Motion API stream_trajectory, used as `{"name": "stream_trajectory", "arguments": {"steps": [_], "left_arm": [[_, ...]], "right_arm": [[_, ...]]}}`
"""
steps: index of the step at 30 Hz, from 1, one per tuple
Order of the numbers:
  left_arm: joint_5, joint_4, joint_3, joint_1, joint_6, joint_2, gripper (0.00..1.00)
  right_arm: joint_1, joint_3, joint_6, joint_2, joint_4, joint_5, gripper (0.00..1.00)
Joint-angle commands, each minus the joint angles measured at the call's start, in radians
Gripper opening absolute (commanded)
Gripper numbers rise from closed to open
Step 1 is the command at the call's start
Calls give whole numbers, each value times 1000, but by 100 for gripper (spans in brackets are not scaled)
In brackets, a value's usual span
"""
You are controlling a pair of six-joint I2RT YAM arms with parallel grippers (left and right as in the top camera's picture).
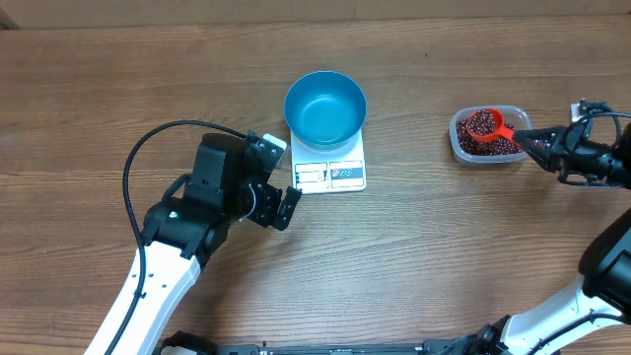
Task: Scoop item into bowl and weigh 150g on scale
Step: 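Drag the scoop through the beans to fill it, then lift the filled scoop and carry it over the blue bowl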
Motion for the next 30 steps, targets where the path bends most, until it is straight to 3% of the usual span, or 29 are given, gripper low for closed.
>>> {"name": "stream_trajectory", "arguments": {"steps": [1,30], "left_arm": [[-3,3,-7,5,23,0,99],[-3,3,-7,5,23,0,99]], "right_arm": [[29,0,-35,3,0,-72,4],[351,51,-19,3,8,-322,4]]}}
